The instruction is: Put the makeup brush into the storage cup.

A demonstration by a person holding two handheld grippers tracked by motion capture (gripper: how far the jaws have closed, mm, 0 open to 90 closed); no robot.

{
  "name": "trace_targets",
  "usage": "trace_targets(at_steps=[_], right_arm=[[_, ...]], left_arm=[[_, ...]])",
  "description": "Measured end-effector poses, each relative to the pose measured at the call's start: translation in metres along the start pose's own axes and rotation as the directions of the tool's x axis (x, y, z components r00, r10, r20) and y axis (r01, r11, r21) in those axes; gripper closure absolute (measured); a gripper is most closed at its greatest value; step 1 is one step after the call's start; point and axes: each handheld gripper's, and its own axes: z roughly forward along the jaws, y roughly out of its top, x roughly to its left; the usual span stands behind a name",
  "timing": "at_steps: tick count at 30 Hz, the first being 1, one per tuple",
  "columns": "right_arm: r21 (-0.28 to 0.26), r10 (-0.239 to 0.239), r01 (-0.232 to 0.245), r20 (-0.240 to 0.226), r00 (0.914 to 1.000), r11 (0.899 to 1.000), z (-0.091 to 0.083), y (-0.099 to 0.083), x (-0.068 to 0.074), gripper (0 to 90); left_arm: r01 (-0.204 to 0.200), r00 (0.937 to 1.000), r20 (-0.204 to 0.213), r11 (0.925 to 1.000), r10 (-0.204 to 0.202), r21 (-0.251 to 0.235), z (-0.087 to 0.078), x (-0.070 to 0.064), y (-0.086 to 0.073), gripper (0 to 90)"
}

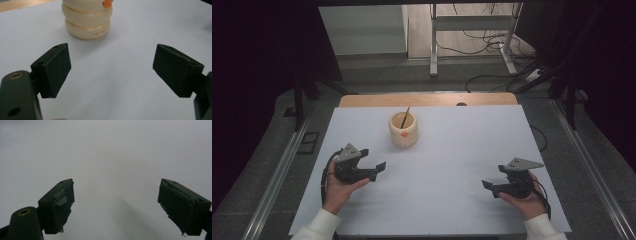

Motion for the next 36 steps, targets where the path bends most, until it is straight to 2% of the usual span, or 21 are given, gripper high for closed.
trace_targets(at_steps=[6, 14, 22, 27, 36], right_arm=[[-0.001, 0.002, -0.002, 0.002, 1.0, 1.0, -0.001, 0.0, -0.001, 14.3], [-0.001, -0.003, 0.003, 0.0, 1.0, 1.0, -0.001, 0.0, 0.0, 14.2], [-0.008, -0.007, 0.007, -0.008, 0.9999, 1.0, -0.001, -0.001, -0.001, 13.8], [-0.008, -0.015, 0.015, -0.019, 0.9997, 1.0, 0.0, -0.001, -0.001, 13.6], [-0.006, -0.018, 0.018, -0.021, 0.9996, 1.0, 0.001, -0.002, -0.001, 13.6]], left_arm=[[0.009, 1.0, -0.003, 0.9999, -0.009, 0.01, -0.008, -0.002, -0.011, 15.8], [0.026, 0.9996, -0.008, 0.9978, -0.025, 0.061, -0.013, -0.002, -0.03, 15.9], [0.037, 0.9993, -0.005, 0.9951, -0.037, 0.091, -0.024, -0.002, -0.048, 15.9], [0.044, 0.999, -0.006, 0.9942, -0.044, 0.099, -0.028, -0.001, -0.051, 15.8], [0.034, 0.9994, -0.005, 0.9925, -0.033, 0.117, -0.023, 0.0, -0.051, 15.9]])
